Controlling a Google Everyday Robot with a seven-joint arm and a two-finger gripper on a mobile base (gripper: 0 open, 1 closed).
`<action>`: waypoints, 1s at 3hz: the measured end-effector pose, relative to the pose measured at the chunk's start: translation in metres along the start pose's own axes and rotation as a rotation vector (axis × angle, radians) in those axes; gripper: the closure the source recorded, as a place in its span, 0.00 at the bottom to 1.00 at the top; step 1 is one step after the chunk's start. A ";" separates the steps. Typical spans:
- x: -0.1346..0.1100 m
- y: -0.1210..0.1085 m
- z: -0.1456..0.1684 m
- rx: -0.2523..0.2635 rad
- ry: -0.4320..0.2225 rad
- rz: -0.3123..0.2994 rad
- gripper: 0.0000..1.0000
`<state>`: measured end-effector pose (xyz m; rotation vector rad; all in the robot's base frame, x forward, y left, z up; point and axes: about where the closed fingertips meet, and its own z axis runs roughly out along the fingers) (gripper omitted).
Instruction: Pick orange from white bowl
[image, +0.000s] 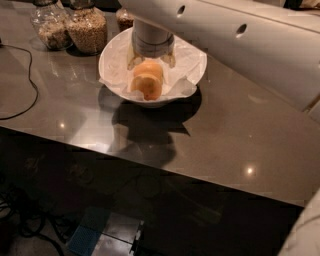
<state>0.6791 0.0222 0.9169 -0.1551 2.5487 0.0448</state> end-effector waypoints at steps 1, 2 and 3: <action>0.017 -0.009 0.014 0.031 0.066 0.013 0.30; 0.036 -0.015 0.024 0.048 0.129 0.022 0.31; 0.057 -0.014 0.030 0.044 0.188 0.020 0.31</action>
Offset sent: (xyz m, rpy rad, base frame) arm -0.0280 -0.0247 -0.0679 -0.0623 0.2199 -0.0689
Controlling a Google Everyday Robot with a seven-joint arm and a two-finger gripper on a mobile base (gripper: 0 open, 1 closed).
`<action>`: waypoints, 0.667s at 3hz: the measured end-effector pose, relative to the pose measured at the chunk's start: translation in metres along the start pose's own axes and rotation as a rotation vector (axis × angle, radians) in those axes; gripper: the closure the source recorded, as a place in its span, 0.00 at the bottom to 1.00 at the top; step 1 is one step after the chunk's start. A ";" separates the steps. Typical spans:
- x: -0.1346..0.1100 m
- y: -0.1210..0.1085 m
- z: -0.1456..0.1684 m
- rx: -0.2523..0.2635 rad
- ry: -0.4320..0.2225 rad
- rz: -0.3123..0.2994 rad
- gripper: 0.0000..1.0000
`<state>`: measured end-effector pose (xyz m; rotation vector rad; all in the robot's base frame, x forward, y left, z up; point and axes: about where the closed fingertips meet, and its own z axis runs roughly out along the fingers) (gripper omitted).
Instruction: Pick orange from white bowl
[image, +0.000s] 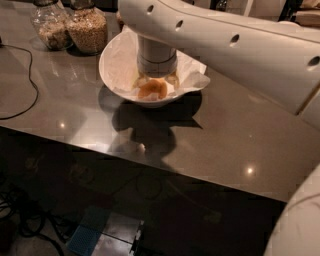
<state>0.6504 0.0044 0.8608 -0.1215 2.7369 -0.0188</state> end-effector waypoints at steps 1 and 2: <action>0.016 0.006 0.009 -0.013 0.047 -0.019 0.31; 0.021 0.011 0.018 -0.021 0.063 -0.036 0.32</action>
Offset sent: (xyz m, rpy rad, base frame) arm -0.0136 0.0155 -0.0392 0.0004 0.0865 0.0620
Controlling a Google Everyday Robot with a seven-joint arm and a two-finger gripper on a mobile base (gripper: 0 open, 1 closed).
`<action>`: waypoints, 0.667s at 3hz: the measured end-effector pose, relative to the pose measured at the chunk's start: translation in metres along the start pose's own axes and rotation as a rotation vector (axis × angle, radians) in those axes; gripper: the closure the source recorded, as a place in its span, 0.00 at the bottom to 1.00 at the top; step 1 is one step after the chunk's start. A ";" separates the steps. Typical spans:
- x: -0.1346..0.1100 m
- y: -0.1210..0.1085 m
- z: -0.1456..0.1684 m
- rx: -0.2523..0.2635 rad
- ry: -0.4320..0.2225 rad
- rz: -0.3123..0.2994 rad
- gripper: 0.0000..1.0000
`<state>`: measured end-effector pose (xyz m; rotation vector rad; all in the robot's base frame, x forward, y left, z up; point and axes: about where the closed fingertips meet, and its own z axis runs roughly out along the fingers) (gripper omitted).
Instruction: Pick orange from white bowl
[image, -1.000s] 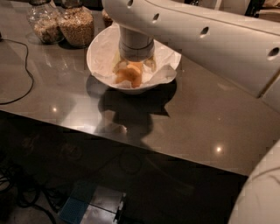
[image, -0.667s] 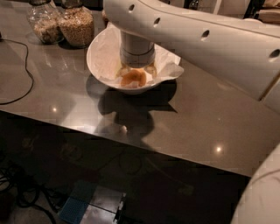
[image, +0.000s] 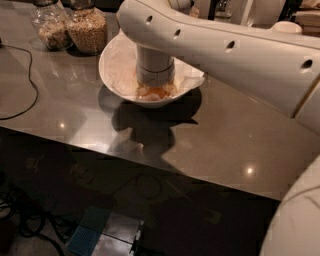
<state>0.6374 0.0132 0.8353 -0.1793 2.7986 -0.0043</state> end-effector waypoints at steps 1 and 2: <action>-0.003 0.009 0.003 -0.009 -0.012 -0.029 0.48; -0.007 0.017 0.003 -0.011 -0.027 -0.057 0.71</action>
Offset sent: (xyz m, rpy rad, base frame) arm 0.0184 0.0497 -0.0035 -0.0110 -0.0875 0.1496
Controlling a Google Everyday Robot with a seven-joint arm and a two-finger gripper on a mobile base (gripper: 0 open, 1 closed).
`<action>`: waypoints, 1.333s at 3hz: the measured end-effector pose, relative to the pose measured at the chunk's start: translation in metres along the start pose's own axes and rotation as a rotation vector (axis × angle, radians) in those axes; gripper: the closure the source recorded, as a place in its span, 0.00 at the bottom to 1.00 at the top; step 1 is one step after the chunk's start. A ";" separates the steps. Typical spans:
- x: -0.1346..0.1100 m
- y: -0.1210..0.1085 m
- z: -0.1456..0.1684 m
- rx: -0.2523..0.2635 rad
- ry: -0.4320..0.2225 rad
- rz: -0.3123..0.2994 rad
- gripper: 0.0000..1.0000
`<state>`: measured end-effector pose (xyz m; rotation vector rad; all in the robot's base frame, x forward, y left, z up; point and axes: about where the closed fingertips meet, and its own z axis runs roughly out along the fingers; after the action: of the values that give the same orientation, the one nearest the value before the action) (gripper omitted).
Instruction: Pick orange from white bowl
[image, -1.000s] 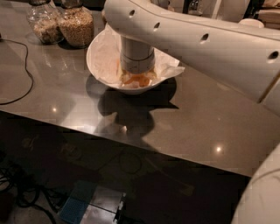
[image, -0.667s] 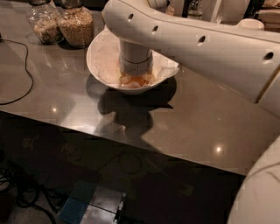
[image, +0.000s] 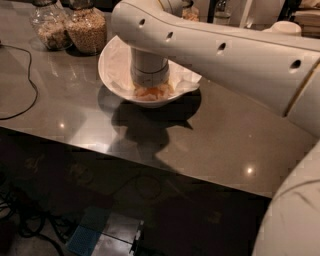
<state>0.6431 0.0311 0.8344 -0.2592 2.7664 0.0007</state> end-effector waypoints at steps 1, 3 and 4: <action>-0.008 0.008 -0.006 -0.012 -0.044 -0.029 0.95; -0.034 -0.007 -0.096 -0.241 -0.259 -0.060 1.00; -0.041 -0.050 -0.106 -0.375 -0.268 -0.037 1.00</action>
Offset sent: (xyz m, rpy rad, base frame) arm -0.0031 0.0033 0.1169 0.2462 -0.2531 0.1497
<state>0.6524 -0.0141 0.9494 -0.3752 2.4757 0.5098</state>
